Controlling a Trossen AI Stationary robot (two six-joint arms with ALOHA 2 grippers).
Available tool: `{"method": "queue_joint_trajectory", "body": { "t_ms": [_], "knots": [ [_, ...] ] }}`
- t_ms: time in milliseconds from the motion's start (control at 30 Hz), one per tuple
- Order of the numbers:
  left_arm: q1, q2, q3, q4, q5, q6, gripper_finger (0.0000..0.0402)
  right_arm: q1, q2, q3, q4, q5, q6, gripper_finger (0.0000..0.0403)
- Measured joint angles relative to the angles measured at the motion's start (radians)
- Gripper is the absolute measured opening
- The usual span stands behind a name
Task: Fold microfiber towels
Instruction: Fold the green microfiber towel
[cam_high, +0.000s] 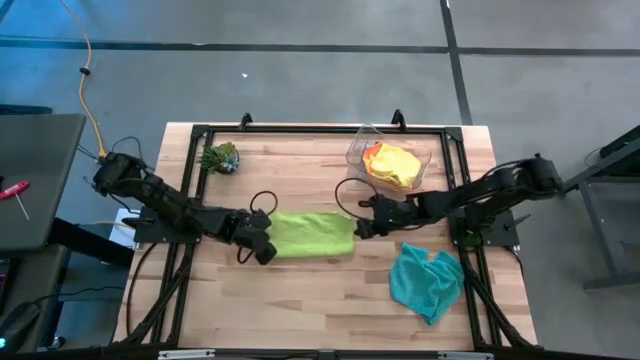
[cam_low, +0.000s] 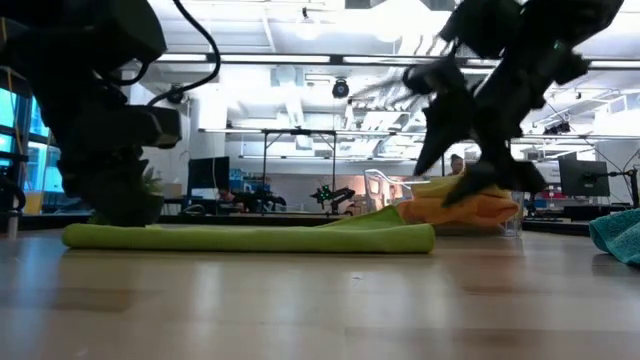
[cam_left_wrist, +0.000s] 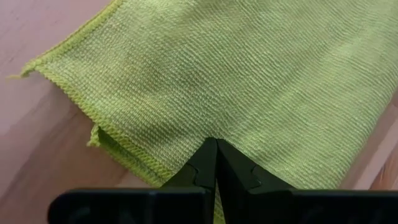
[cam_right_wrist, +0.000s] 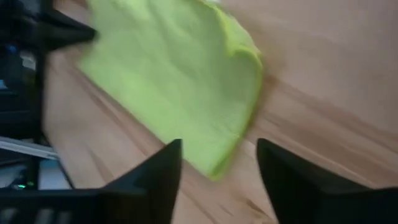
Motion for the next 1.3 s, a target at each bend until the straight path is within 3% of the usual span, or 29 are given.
{"method": "queue_joint_trajectory", "body": {
  "t_ms": [100,233,367,700,867,1100,1300],
  "knots": [
    [0.012,-0.016,0.0,0.001,0.001,0.0,0.0,-0.015,0.072,0.0,0.026,-0.057,0.004,0.0251],
    [0.019,-0.021,-0.001,-0.002,-0.001,0.003,0.0,-0.016,0.175,0.0,0.155,-0.073,0.074,0.0286],
    [0.019,-0.022,-0.001,0.001,0.003,0.003,0.0,-0.016,0.265,0.016,0.301,-0.091,0.138,0.0292],
    [0.019,-0.023,0.0,0.005,0.006,-0.016,0.0,-0.014,0.396,0.167,0.231,-0.065,0.179,0.0287],
    [0.019,-0.024,0.0,0.007,0.014,-0.016,0.0,-0.017,0.393,0.2,0.13,-0.058,0.18,0.0218],
    [0.019,-0.024,0.001,0.034,0.072,0.003,0.0,-0.017,0.394,0.2,0.056,-0.054,0.17,0.0019],
    [0.041,-0.02,0.037,0.132,0.1,0.048,0.0,-0.038,0.331,0.198,-0.089,-0.041,0.094,0.0012]
  ]
}}
